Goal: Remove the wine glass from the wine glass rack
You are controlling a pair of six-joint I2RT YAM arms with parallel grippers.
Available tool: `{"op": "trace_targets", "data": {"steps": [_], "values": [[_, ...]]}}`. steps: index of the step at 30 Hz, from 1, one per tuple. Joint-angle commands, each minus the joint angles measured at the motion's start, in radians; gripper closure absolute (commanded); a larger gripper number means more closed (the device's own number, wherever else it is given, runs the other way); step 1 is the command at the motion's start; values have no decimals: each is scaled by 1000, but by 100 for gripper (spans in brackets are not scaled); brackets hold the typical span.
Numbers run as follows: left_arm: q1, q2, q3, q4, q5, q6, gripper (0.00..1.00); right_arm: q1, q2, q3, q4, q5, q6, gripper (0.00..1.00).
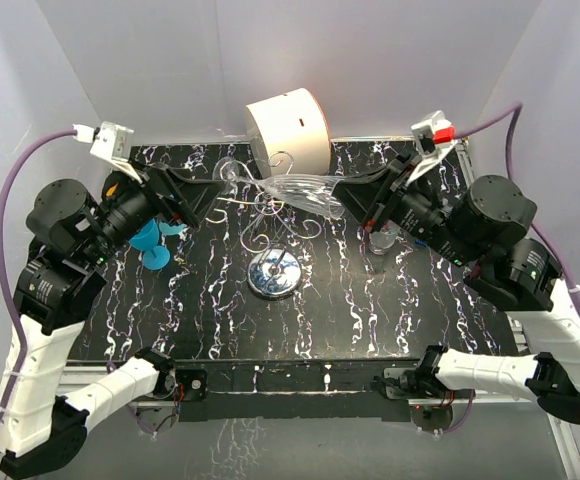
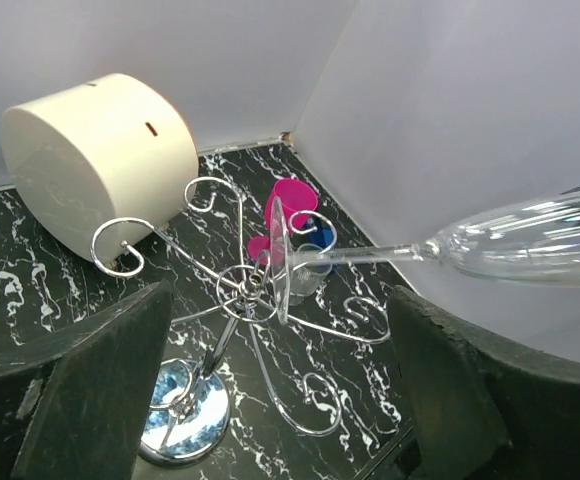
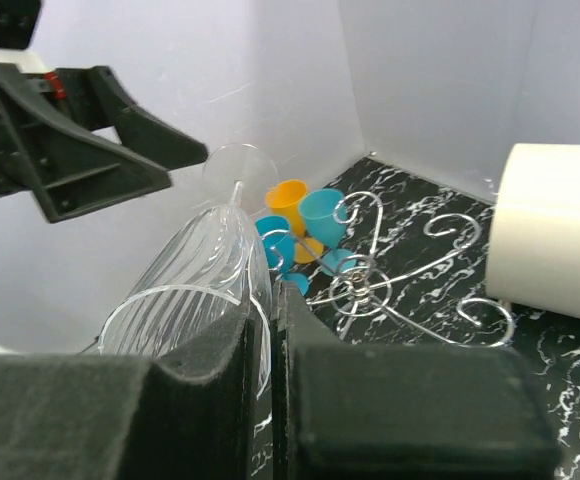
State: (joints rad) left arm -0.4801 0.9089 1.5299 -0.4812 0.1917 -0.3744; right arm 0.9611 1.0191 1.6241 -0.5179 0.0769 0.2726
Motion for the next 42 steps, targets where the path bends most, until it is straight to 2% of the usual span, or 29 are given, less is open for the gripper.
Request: {"op": "trace_targets", "data": {"steps": [1,7,10,12,14,18,24,27,29,32,34,36,42], "values": [[0,-17,58,-2,-46,-8,11,2,-76,-42,121,184,-41,100],[0,-31,62,-13,-99,-13,3,2,-245,-211,340,706,-129,100],[0,-31,65,-12,-103,-17,2,3,-225,-204,387,956,-250,100],[1,-24,74,-20,-103,-18,1,4,-178,-171,370,1034,-343,100],[0,-21,80,-29,-104,-18,1,2,-135,-152,345,1049,-417,100],[0,-28,72,-31,-119,-18,1,2,-50,-122,233,1087,-410,100],[0,-29,66,-45,-126,-24,1,-2,87,-48,58,1013,-341,100],[0,-31,68,-57,-127,-27,1,-54,176,31,-58,919,-269,100],[-1,-35,68,-61,-130,-29,1,-162,229,93,-150,767,-185,100],[0,-41,68,-70,-135,-29,1,-364,304,166,-275,423,-123,100],[0,-44,70,-75,-140,-28,1,-433,351,188,-329,256,-111,100],[0,-46,72,-81,-143,-26,1,-456,394,201,-374,181,-109,100],[0,-42,72,-85,-145,-20,1,-471,456,213,-435,106,-99,100]]}}
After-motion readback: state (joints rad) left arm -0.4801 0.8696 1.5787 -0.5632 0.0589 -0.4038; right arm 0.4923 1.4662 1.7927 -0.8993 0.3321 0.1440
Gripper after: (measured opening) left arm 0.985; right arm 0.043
